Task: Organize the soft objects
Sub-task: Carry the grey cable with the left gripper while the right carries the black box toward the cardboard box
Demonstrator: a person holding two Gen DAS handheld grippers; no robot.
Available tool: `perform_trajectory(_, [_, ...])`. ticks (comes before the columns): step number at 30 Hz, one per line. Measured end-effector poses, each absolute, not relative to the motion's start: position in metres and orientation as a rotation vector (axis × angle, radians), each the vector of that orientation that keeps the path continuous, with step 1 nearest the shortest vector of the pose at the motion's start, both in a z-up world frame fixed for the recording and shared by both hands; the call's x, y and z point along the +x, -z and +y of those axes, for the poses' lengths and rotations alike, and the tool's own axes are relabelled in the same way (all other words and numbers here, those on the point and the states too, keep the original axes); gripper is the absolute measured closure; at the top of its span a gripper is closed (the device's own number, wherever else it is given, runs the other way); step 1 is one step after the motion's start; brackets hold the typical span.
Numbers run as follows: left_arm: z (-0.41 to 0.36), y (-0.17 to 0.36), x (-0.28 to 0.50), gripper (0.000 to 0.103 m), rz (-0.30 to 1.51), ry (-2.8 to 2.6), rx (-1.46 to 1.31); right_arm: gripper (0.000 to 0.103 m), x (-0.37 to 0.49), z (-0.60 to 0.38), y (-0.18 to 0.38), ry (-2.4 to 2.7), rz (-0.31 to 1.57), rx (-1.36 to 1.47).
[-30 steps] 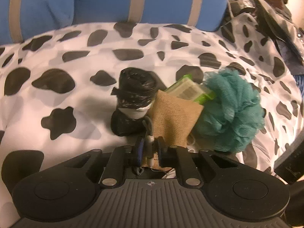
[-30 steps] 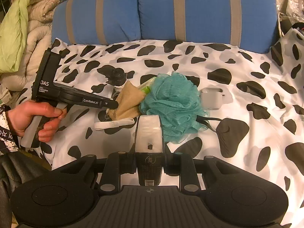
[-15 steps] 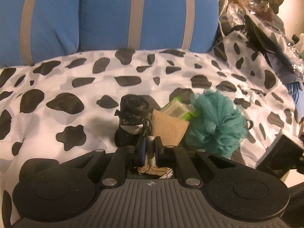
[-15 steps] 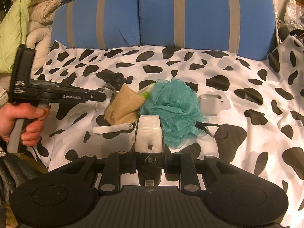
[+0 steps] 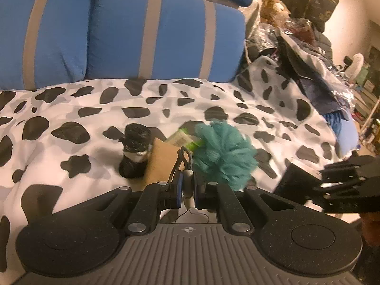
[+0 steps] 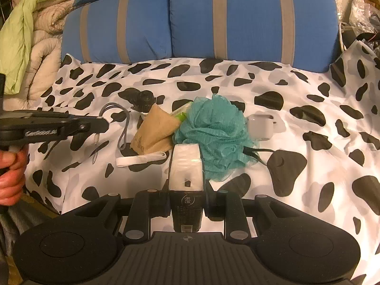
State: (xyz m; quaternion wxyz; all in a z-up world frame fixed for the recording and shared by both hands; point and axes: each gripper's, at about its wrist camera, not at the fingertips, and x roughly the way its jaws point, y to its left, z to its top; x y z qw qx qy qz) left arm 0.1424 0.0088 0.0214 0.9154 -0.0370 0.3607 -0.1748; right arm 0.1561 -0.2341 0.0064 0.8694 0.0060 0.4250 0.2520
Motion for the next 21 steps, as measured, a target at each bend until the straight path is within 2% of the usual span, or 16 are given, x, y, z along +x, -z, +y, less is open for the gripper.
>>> perform_trajectory(21, [-0.005,-0.017,0.081,0.093,0.852,0.438,-0.137,0.076,0.119,-0.225,0.004,-0.562,0.966,-0.021])
